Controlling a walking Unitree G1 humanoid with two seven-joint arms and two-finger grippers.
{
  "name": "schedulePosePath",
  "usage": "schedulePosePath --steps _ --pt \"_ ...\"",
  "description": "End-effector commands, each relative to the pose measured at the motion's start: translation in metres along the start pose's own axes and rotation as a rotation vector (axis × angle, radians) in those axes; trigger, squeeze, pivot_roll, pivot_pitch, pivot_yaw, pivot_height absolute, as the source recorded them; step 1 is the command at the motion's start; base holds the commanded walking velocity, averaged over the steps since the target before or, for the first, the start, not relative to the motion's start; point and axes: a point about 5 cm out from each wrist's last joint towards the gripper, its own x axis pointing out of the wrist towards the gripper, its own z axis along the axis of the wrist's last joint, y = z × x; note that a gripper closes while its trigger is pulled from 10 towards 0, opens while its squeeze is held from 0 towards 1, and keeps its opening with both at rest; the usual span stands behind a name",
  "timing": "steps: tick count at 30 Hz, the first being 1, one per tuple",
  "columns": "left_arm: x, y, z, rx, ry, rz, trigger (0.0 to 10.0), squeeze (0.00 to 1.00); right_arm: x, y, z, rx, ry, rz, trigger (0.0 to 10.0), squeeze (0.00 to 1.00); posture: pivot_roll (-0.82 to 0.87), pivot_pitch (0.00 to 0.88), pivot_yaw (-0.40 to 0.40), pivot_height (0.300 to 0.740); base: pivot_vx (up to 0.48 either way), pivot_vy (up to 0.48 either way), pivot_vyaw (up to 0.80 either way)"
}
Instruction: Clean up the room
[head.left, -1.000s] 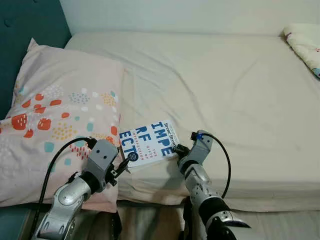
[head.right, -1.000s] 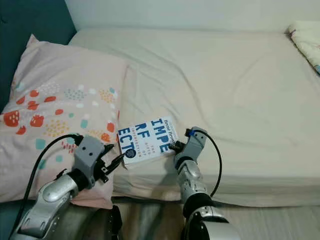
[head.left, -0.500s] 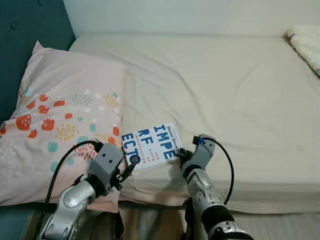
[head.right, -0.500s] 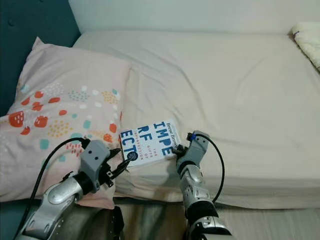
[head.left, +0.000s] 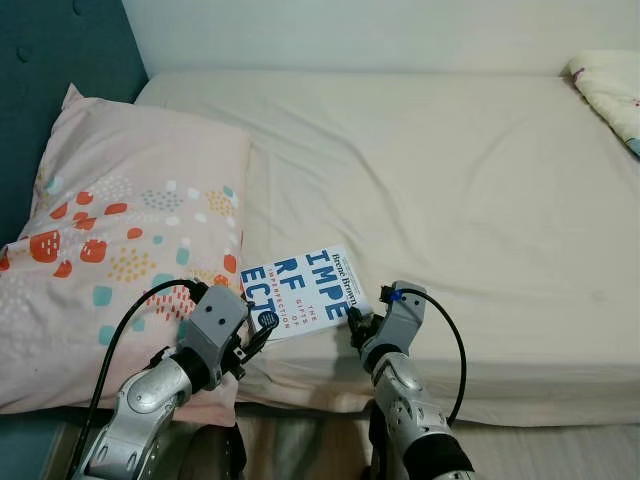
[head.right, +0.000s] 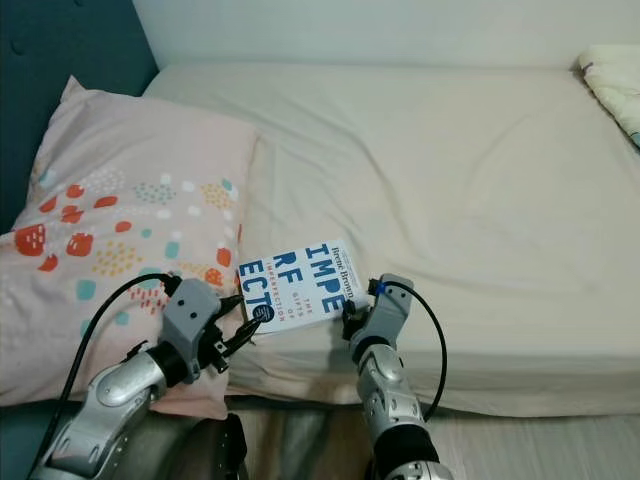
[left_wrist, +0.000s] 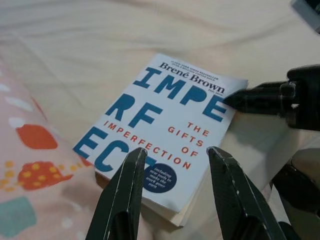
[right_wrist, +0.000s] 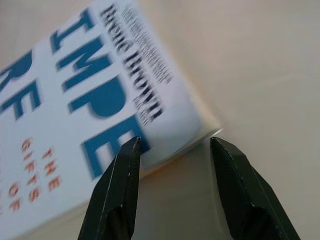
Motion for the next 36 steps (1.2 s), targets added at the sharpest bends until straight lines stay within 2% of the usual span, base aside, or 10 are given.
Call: schedulePosePath --steps 1,5,7,11,13,28,31,33,35,36 --pt "-0.001 -0.003 -0.006 -0.027 0.009 -0.011 10.0 0.0 -0.01 0.042 -0.031 0.075 0.1 0.105 10.0 0.0 0.09 0.208 -0.004 0.566 0.0 0.0 0.0" --pt "0.001 -0.003 -0.003 -0.037 -0.014 -0.018 10.0 0.0 -0.015 0.061 -0.017 0.051 0.0 0.251 10.0 0.0 0.08 0.202 -0.003 0.566 0.0 0.0 0.0" --pt "0.002 -0.005 0.001 -0.05 -0.046 -0.036 10.0 0.0 -0.022 0.08 -0.001 0.024 -0.105 0.407 10.0 0.0 0.08 0.187 -0.003 0.566 0.0 0.0 0.0" --pt "0.002 -0.004 0.002 -0.052 -0.057 -0.033 10.0 0.0 -0.024 0.085 0.004 0.022 -0.133 0.45 10.0 0.0 0.08 0.183 -0.003 0.566 0.0 0.0 0.0" --pt "0.003 0.003 0.004 -0.065 -0.082 0.004 10.0 0.0 -0.03 0.094 0.016 0.009 -0.197 0.531 10.0 0.0 0.07 0.168 -0.004 0.566 0.0 0.0 0.0" --pt "0.008 0.023 0.008 -0.101 -0.12 0.101 10.0 0.0 -0.043 0.11 0.05 -0.032 -0.37 0.644 10.0 0.0 0.06 0.138 0.004 0.566 0.0 0.0 0.0" --pt "0.011 0.027 0.005 -0.093 -0.097 0.137 10.0 0.0 -0.031 0.095 0.054 -0.099 -0.372 0.554 10.0 0.0 0.06 0.134 -0.004 0.566 0.0 0.0 0.0" --pt "0.011 0.028 0.0 -0.078 -0.059 0.168 10.0 0.0 -0.005 0.059 0.059 -0.237 -0.321 0.374 10.0 0.0 0.06 0.131 -0.008 0.566 0.0 0.0 0.0" --pt "0.011 0.026 -0.003 -0.075 -0.042 0.179 10.0 0.0 0.008 0.03 0.066 -0.323 -0.275 0.254 10.0 0.0 0.06 0.126 -0.013 0.566 0.0 0.0 0.0" --pt "0.011 0.026 -0.003 -0.075 -0.042 0.179 10.0 0.0 0.008 0.03 0.066 -0.323 -0.275 0.254 10.0 0.0 0.06 0.126 -0.013 0.566 0.0 0.0 0.0"
